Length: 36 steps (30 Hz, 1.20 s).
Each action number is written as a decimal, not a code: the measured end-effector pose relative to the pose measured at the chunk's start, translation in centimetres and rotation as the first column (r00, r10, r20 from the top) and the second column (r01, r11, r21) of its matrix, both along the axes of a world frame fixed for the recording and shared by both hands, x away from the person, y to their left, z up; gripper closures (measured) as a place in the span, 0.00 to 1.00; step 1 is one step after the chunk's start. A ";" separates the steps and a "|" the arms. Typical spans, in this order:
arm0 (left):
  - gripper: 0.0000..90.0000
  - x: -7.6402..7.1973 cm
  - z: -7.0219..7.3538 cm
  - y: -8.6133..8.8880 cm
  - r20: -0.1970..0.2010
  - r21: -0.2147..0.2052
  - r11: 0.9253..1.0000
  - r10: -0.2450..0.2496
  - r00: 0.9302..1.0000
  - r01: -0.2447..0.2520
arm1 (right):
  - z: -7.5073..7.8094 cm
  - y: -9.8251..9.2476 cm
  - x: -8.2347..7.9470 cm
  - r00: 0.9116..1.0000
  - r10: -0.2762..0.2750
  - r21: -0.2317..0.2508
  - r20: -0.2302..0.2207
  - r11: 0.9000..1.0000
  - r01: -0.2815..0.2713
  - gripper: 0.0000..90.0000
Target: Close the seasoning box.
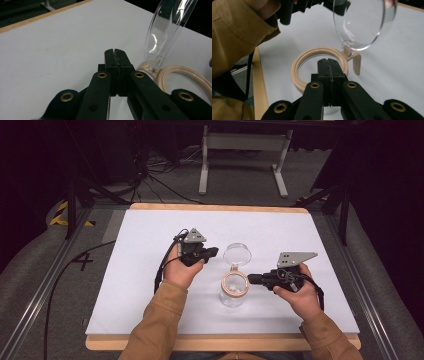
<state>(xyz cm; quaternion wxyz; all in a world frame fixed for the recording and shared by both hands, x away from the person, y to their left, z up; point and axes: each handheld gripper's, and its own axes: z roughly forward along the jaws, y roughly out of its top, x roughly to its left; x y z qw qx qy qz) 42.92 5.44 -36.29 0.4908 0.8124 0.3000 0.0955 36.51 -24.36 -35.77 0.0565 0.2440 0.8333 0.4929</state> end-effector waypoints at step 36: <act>0.99 -1.3 0.0 -1.3 0.034 0.028 0.992 -0.122 0.992 0.121 | 0.3 0.6 0.3 1.000 -0.012 0.065 0.012 0.998 0.011 1.00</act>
